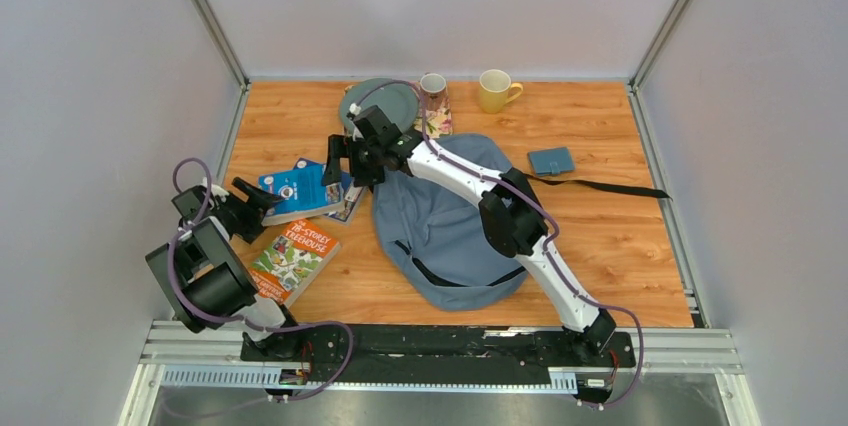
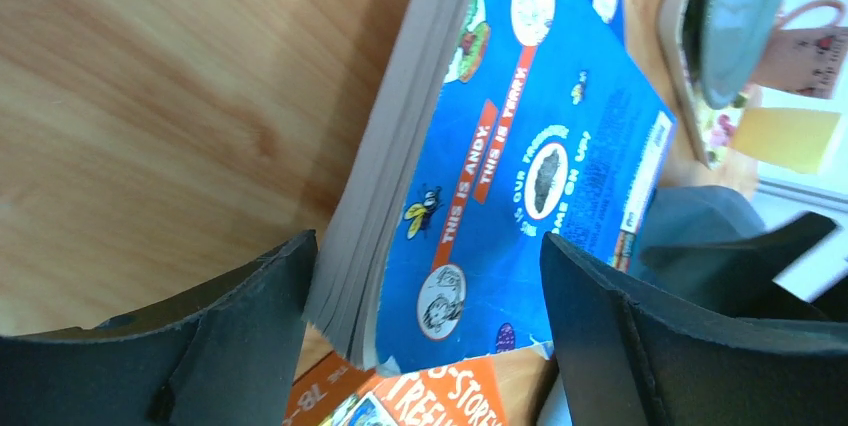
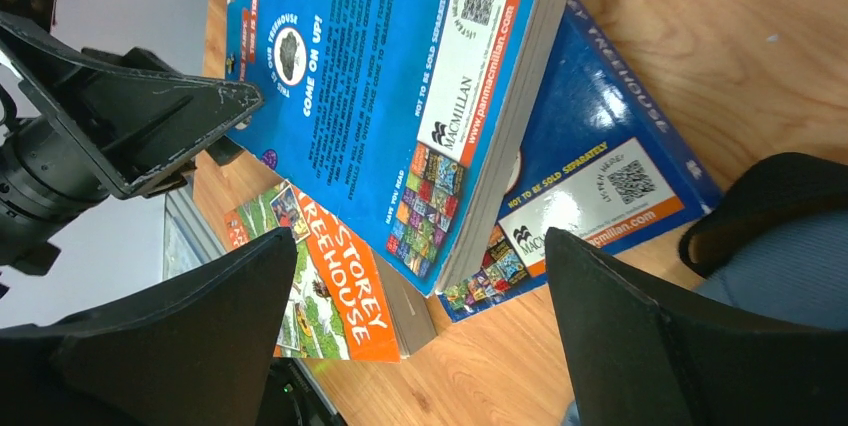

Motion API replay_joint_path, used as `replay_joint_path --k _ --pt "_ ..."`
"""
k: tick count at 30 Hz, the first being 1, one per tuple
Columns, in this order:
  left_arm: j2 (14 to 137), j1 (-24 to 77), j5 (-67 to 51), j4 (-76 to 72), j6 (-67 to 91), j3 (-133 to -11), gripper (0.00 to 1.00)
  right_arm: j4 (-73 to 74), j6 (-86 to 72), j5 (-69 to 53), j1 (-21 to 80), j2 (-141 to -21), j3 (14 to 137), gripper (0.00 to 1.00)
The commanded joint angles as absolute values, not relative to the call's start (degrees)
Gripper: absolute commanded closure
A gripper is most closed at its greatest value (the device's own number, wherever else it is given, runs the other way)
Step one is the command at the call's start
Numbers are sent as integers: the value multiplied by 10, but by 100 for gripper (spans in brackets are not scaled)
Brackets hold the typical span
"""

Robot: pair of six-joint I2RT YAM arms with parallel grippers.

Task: Pack the student bag
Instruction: Pick up the book from the center of the board.

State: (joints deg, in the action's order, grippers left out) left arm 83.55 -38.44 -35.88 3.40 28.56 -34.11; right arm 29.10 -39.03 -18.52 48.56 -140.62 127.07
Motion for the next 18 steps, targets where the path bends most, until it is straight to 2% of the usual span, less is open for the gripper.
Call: replay_joint_path --k 1,6,9,10,13,15,16,18 --pt "864 -388 -470 -45 318 -312 11 288 -399 -234 483 -1432 1291 2" --pt "868 -388 -527 -140 383 -255 15 285 -400 -263 484 -1423 1267 2" --pt "844 -388 -533 -134 393 -246 37 276 -401 -272 484 -1412 1252 2" --pt "837 -388 -531 -130 392 -245 54 275 -400 -274 485 -1411 1250 2" --pt "809 -388 -529 -111 384 -249 83 269 -402 -286 484 -1404 1243 2" --pt "796 -388 -535 -99 382 -254 97 269 -400 -291 485 -1400 1243 3" --pt "791 -388 -540 -93 381 -261 100 271 -400 -292 484 -1399 1243 3" --pt "771 -388 -548 -82 381 -267 100 276 -394 -288 484 -1387 1241 3"
